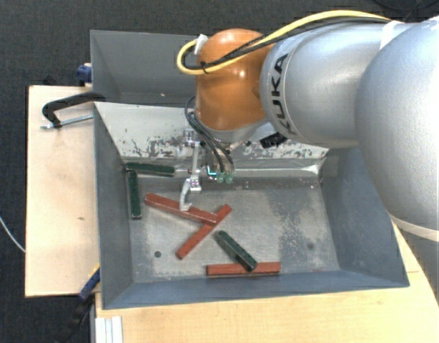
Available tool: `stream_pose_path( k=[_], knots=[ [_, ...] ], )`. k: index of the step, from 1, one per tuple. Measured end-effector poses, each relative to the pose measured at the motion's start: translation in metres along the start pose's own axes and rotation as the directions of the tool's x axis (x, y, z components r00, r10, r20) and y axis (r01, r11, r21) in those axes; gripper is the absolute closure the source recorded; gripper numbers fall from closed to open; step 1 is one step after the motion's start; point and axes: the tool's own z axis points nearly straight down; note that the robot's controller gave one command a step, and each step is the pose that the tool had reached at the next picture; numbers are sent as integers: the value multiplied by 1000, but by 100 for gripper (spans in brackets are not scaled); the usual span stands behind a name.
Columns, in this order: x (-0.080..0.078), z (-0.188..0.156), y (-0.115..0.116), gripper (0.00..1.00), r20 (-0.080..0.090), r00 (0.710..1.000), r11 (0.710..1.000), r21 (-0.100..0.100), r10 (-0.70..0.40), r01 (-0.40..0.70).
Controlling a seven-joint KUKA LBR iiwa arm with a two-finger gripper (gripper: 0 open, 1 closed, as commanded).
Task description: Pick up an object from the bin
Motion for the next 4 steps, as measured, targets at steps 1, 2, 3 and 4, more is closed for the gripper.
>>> stream_pose_path(
  k=[1,2,3,4],
  knots=[
    [-2,-5,-1,0,9,1000,1000,-1,2,-2],
    [-4,50,28,0,14,984,984,-5,178,-177],
    [-2,55,45,0,13,987,987,-4,158,-158],
    [-2,47,26,0,8,947,947,-4,322,-322]
  ],
)
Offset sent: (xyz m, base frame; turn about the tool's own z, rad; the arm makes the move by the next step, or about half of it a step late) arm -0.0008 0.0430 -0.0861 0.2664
